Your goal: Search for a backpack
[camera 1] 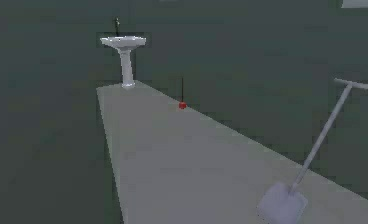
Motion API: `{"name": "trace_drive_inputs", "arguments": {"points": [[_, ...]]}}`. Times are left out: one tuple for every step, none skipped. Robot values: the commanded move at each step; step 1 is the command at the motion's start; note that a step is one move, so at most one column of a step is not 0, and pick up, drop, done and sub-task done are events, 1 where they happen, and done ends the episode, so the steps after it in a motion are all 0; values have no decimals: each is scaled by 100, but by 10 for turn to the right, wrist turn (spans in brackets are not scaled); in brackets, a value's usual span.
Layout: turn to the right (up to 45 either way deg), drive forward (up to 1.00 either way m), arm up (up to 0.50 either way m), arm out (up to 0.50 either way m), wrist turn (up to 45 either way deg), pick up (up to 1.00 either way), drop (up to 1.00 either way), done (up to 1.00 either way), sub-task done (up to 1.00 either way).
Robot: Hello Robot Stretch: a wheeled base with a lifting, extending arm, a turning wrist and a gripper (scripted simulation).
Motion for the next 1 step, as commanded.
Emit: {"name": "trace_drive_inputs", "arguments": {"points": [[-30, 0, 0, 0, 0, 0, 0, 0, 0]]}}
